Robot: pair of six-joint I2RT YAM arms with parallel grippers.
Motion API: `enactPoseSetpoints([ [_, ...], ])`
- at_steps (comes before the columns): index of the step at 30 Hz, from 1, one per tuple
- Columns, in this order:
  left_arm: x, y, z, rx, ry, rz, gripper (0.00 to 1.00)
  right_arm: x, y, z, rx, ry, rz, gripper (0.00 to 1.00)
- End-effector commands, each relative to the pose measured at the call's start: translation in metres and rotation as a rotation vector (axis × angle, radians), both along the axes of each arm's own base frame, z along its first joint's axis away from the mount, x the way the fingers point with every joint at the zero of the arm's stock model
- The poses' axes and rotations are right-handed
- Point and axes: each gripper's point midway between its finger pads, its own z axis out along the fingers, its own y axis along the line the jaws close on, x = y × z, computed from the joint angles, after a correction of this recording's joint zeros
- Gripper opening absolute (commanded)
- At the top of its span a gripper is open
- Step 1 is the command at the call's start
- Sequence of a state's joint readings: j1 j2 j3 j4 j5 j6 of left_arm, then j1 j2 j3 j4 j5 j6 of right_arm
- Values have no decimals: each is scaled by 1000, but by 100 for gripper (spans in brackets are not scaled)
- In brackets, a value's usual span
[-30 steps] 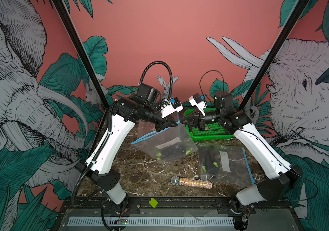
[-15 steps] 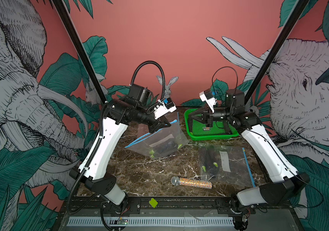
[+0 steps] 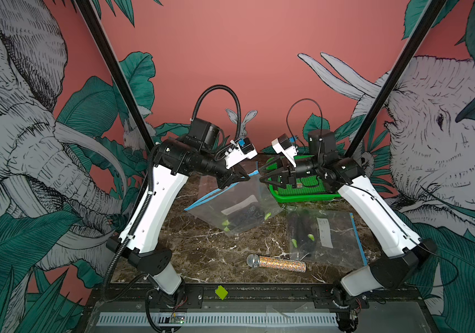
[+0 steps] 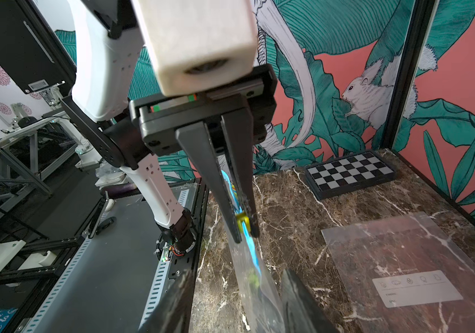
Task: Place the eggplant in a zip-top bag and seal the zipper
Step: Zip the zipper on the zipper food storage bag.
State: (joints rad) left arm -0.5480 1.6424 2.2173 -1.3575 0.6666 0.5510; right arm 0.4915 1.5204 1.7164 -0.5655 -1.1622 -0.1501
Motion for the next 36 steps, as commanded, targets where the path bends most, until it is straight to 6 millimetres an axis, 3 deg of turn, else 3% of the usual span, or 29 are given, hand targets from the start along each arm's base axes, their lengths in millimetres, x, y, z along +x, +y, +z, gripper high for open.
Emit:
enactPoseSetpoints([
  [1, -9, 1, 6, -18, 8, -35, 5, -2, 8, 11, 21, -48, 20, 49],
  [8, -10, -1, 11, -39, -2, -43, 5, 0, 21, 4, 16, -28, 47, 45],
  [13, -9, -1, 11, -39, -3, -43, 5, 2, 25, 1, 11, -14, 48, 28],
  [18, -10, -1, 10, -33, -1, -43, 5, 5, 25, 5, 26, -26, 33, 0],
  [36, -10, 13, 4, 15, -23, 8, 7, 20, -20, 17, 61, -41, -113, 0],
])
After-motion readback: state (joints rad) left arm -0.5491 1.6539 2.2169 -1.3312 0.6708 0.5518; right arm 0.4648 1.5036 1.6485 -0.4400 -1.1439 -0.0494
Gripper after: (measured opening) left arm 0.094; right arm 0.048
